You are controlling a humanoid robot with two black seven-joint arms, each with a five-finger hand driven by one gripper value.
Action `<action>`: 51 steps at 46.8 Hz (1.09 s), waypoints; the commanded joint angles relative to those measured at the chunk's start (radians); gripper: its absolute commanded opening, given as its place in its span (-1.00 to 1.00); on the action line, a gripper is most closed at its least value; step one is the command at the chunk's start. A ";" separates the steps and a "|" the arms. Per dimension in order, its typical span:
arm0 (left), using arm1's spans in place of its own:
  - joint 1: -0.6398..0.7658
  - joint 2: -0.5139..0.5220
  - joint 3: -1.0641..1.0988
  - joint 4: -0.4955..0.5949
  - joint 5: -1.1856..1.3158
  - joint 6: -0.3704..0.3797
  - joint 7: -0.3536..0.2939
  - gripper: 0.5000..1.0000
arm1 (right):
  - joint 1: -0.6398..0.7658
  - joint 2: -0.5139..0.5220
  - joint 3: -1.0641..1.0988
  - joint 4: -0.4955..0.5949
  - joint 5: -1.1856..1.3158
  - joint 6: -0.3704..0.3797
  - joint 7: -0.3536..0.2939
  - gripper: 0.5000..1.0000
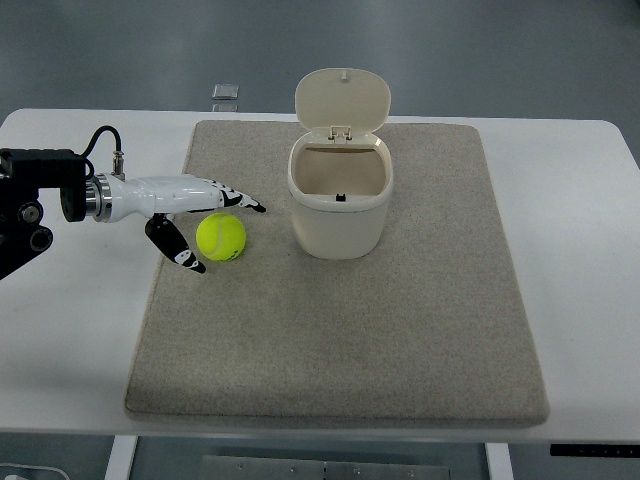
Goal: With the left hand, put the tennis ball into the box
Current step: 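Lower the left hand around the tennis ball and close the fingers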
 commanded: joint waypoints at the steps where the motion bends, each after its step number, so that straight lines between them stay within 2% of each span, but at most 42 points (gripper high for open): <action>1: -0.002 -0.006 0.002 0.004 0.034 0.017 -0.001 0.83 | 0.000 0.000 -0.001 0.000 0.000 0.000 0.000 0.75; 6: 0.001 -0.011 0.003 0.012 0.105 0.071 -0.001 0.83 | 0.000 0.000 0.001 0.000 0.000 0.000 0.000 0.75; 14: -0.004 -0.018 0.055 0.021 0.114 0.102 -0.001 0.81 | 0.000 0.000 -0.001 0.000 0.000 0.000 0.000 0.75; 18: -0.008 -0.018 0.064 0.021 0.117 0.102 0.000 0.61 | 0.000 0.000 -0.001 0.000 0.000 0.000 0.000 0.75; 20: -0.010 -0.018 0.064 0.021 0.119 0.103 0.000 0.57 | 0.000 0.000 0.001 0.000 0.000 0.000 0.000 0.75; 23: -0.014 -0.018 0.064 0.021 0.119 0.103 0.000 0.28 | 0.000 0.000 -0.001 0.000 0.000 0.000 0.000 0.75; 28: -0.022 -0.017 0.066 0.021 0.123 0.113 0.000 0.10 | 0.000 0.000 0.001 0.000 0.000 0.000 0.000 0.75; 31: -0.022 -0.017 0.066 0.021 0.136 0.114 0.000 -0.15 | 0.000 0.000 0.001 0.000 0.000 0.000 0.000 0.75; 33: -0.022 -0.017 0.066 0.023 0.146 0.114 0.000 -0.21 | 0.000 0.000 0.001 0.000 0.000 0.000 0.000 0.75; 39: -0.024 -0.017 0.066 0.029 0.156 0.114 0.000 -0.69 | 0.000 0.000 -0.001 0.000 0.000 0.000 0.000 0.75; 42: -0.027 -0.012 0.066 0.029 0.156 0.114 0.000 -1.00 | 0.000 0.000 0.001 0.000 0.000 0.000 0.000 0.75; 51: -0.077 0.006 0.064 0.024 0.159 0.114 -0.001 -1.00 | 0.000 0.000 0.001 0.000 0.000 0.000 0.000 0.75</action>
